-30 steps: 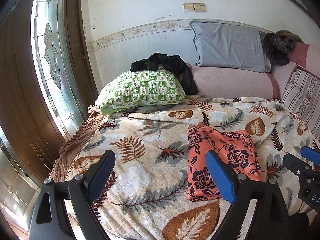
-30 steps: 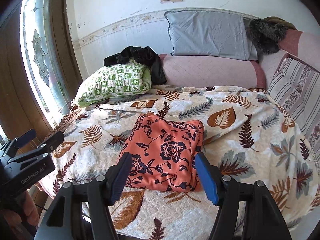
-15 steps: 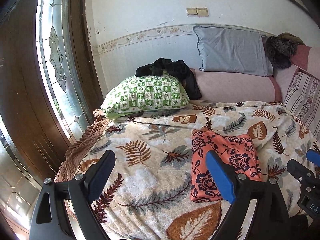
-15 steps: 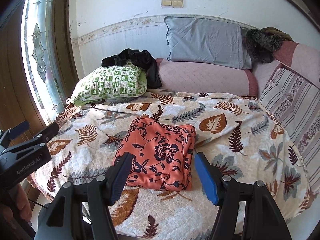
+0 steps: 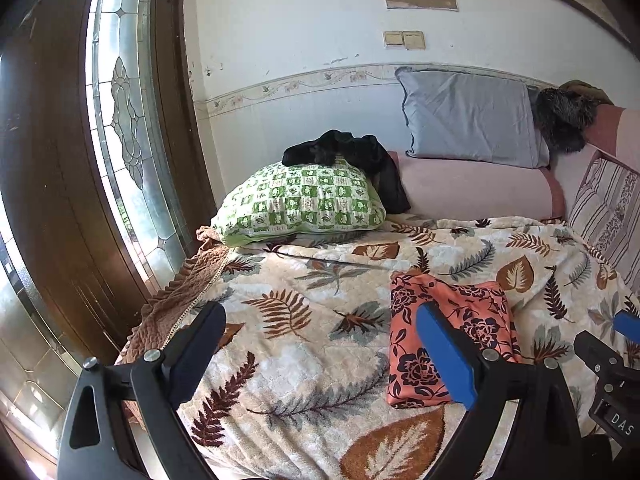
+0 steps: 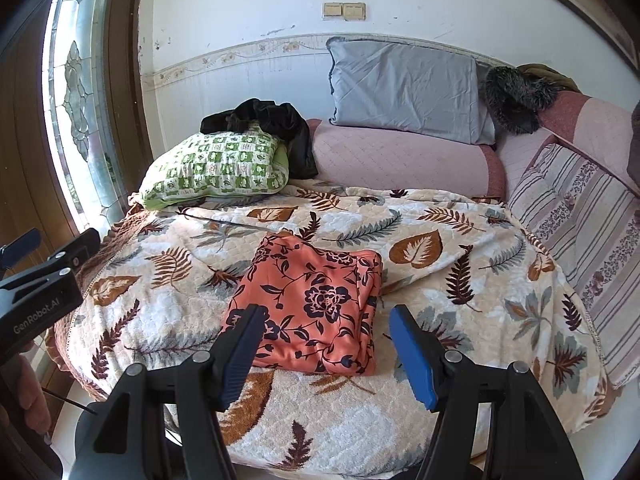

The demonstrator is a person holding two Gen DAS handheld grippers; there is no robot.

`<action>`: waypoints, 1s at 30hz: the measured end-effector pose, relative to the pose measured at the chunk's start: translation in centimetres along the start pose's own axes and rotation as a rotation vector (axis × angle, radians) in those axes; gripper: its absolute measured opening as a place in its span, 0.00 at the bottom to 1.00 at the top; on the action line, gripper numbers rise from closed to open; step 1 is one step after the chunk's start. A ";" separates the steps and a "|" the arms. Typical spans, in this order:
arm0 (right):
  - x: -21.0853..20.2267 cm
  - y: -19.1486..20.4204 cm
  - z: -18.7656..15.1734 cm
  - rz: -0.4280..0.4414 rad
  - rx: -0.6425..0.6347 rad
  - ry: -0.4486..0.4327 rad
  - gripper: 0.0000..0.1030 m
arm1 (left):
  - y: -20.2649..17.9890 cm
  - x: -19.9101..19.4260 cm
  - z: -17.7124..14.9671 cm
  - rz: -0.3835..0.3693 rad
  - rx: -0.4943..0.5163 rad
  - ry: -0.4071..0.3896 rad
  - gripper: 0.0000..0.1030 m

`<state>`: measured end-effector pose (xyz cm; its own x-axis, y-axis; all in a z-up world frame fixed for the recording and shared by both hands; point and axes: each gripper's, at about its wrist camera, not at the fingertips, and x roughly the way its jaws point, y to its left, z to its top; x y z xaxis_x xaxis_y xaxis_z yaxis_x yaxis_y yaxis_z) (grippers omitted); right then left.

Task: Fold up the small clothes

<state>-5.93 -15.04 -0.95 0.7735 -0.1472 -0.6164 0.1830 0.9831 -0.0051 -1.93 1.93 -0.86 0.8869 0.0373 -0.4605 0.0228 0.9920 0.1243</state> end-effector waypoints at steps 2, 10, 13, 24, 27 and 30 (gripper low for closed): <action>0.5 -0.1 -0.2 -0.017 0.000 0.010 0.67 | 0.0 0.0 -0.1 0.005 0.001 0.005 0.93; 1.2 -0.7 -1.3 -0.042 0.015 0.044 0.67 | 0.1 -0.5 -0.3 -0.009 0.006 0.010 0.93; 0.7 -0.6 -1.2 -0.046 0.015 0.035 0.67 | 0.2 -0.9 -0.3 -0.019 0.002 0.006 0.93; -0.5 -0.3 -0.9 -0.054 0.012 0.015 0.67 | 0.7 -1.3 -0.5 -0.036 -0.007 -0.001 0.93; -0.5 -0.1 -0.9 -0.052 0.012 0.013 0.67 | 0.6 -0.8 -0.6 -0.045 -0.004 0.012 0.93; 0.0 0.1 -0.9 -0.053 0.007 0.019 0.67 | 0.7 -0.1 -0.9 -0.048 -0.004 0.022 0.93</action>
<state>-6.46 -14.80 -1.69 0.7512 -0.1969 -0.6300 0.2277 0.9732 -0.0327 -2.46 2.75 -1.50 0.8744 -0.0078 -0.4852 0.0634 0.9931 0.0982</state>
